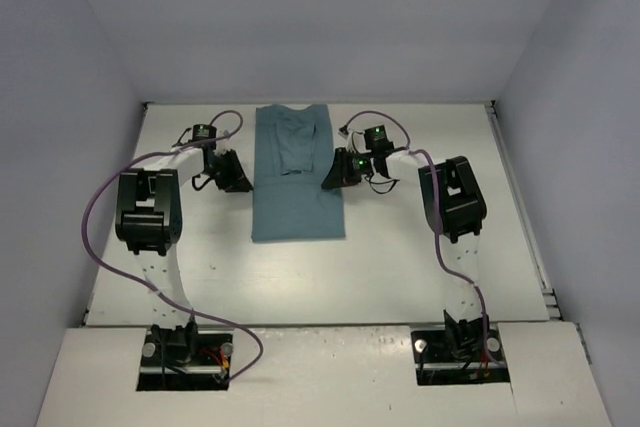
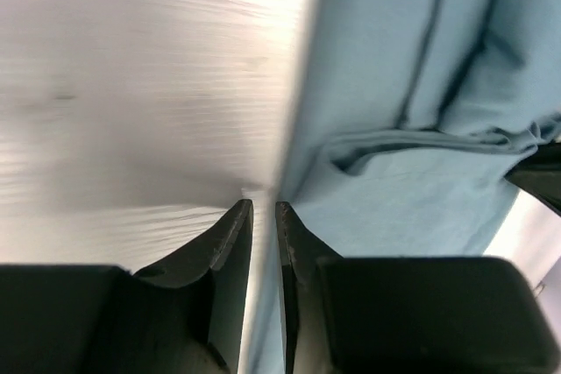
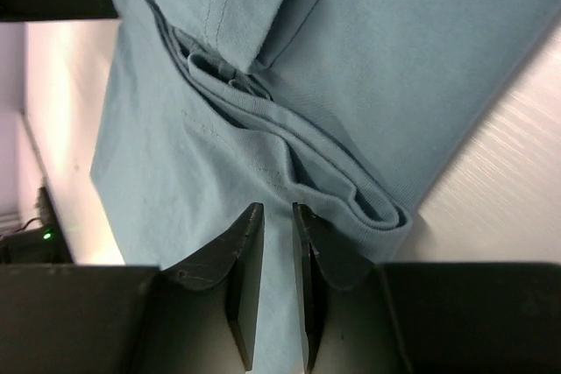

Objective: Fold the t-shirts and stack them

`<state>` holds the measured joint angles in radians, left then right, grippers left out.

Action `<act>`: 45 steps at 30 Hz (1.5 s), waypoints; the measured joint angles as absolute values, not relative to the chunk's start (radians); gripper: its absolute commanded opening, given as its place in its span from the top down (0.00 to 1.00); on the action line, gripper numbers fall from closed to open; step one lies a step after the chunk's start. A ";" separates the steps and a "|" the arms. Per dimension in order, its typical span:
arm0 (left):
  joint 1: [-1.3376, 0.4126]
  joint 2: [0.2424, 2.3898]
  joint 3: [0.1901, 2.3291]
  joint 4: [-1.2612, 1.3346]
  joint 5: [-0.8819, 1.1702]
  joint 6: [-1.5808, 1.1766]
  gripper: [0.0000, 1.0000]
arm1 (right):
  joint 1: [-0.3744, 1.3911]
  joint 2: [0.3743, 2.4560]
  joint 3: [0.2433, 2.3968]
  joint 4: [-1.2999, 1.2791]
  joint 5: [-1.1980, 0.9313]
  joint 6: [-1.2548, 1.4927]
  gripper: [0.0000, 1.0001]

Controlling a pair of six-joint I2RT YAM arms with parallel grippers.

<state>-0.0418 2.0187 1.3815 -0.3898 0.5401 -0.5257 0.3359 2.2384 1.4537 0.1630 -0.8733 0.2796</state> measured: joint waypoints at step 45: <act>-0.171 1.554 0.821 -0.452 0.461 -0.710 0.55 | 0.525 1.603 0.720 0.253 -0.332 0.679 0.44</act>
<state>-0.1711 1.5543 0.8214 -0.4516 0.4613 -0.7105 0.5255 1.6033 0.7197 0.2528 -0.3323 0.6788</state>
